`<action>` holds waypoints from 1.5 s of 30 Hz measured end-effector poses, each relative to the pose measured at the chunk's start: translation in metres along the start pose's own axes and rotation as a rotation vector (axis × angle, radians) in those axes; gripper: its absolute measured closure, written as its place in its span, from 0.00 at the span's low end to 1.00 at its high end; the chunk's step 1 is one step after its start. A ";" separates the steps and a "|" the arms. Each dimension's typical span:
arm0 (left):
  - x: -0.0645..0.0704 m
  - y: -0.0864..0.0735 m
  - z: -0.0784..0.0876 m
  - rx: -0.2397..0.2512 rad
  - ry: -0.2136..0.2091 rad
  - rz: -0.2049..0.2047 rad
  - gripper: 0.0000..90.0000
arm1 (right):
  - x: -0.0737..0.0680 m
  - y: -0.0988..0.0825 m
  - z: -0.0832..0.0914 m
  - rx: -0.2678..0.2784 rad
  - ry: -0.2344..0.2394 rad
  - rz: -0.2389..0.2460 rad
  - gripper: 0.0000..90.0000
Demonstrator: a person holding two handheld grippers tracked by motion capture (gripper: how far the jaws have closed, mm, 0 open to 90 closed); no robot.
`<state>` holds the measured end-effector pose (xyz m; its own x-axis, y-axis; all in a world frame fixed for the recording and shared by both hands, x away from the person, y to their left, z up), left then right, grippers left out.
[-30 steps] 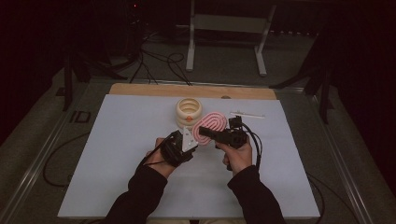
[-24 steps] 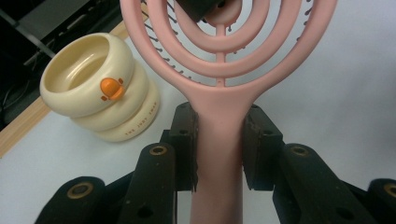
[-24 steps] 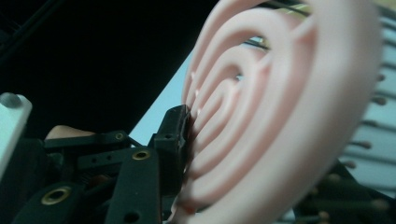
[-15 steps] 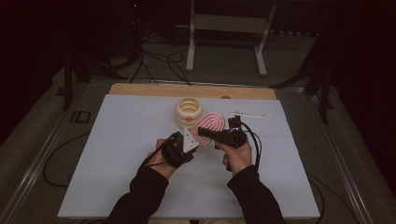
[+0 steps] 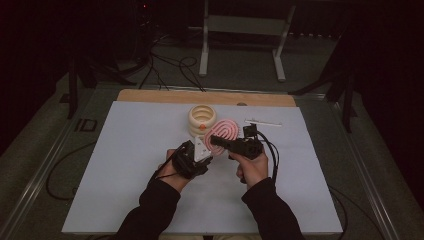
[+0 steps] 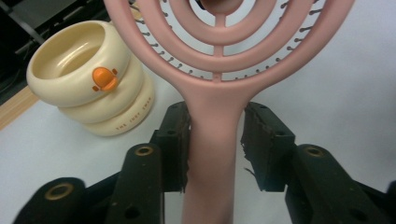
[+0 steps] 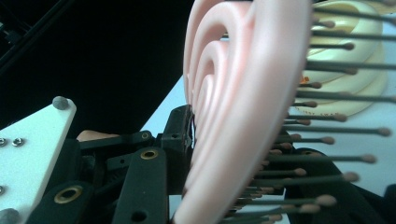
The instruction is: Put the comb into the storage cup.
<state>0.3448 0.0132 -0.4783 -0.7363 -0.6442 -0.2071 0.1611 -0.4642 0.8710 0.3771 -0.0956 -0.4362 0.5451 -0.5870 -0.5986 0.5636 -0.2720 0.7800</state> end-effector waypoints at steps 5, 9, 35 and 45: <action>-0.002 0.000 0.001 0.013 0.006 0.015 0.46 | -0.001 0.000 0.000 -0.002 0.004 0.004 0.70; -0.005 0.002 0.004 0.046 0.032 0.038 0.30 | -0.001 0.000 0.000 -0.006 0.006 -0.003 0.70; -0.048 -0.041 0.060 0.181 0.148 0.211 0.00 | -0.003 0.004 0.001 -0.005 0.004 0.022 0.71; -0.070 -0.083 0.091 0.238 0.209 0.286 0.00 | 0.000 0.008 0.003 0.005 0.001 0.017 0.71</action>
<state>0.3232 0.1519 -0.4960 -0.5309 -0.8474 -0.0071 0.1652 -0.1117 0.9799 0.3800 -0.0995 -0.4293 0.5553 -0.5906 -0.5855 0.5513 -0.2656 0.7909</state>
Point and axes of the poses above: each handheld gripper's, and its own axes: z roughly backward along the jaws, y roughly out of its top, x roughly to its right, the point moved 7 cm from there along -z, roughly forward along the jaws, and after that the axes turned 14 degrees about x, right-handed, at the moved point
